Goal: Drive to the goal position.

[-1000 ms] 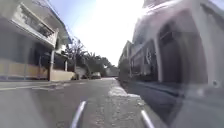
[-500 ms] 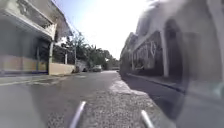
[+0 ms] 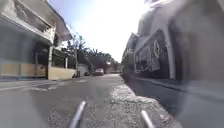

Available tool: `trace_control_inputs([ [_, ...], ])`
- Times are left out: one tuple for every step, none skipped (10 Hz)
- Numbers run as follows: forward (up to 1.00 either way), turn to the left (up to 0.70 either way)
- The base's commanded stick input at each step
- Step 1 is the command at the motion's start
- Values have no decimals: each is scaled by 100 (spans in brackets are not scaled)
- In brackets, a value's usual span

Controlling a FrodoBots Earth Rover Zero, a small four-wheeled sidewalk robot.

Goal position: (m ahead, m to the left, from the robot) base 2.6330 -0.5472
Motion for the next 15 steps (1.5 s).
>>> trace_control_inputs([
  [85, -32],
  [85, -17],
  [85, -4],
  [85, 0],
  [85, 0],
  [85, 0],
  [85, 0],
  [85, 0],
  [85, 0],
  [85, 0],
  [85, 0],
  [85, 0],
  [85, 0],
  [85, 0],
  [85, 0],
])
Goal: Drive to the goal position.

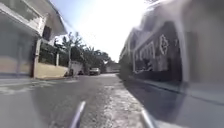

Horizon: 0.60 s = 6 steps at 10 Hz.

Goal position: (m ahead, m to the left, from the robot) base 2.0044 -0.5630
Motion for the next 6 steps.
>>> trace_control_inputs([
  [85, 0],
  [85, 0],
  [85, 0],
  [85, 0],
  [85, 0],
  [85, 0],
])
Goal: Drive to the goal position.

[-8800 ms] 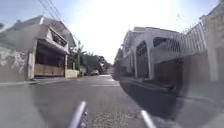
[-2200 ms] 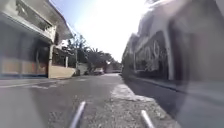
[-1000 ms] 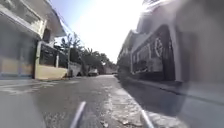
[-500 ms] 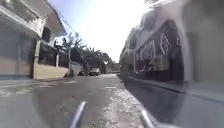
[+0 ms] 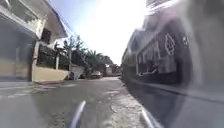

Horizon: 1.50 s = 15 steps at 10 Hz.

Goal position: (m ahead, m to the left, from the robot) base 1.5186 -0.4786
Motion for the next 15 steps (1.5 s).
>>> trace_control_inputs([
  [85, -16],
  [85, -34],
  [85, -34],
  [85, -34],
  [85, -34],
  [85, -34],
  [85, -34],
  [85, -34],
  [85, -34],
  [85, -34],
  [85, -24],
  [85, -11],
  [85, 0],
  [85, 0],
  [85, 0],
])
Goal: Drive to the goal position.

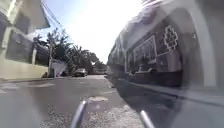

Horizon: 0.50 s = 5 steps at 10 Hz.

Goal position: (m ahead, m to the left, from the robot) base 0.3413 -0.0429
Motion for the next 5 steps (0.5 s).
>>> trace_control_inputs([
  [85, 0],
  [85, 0],
  [85, 0],
  [85, 0],
  [85, 0],
])
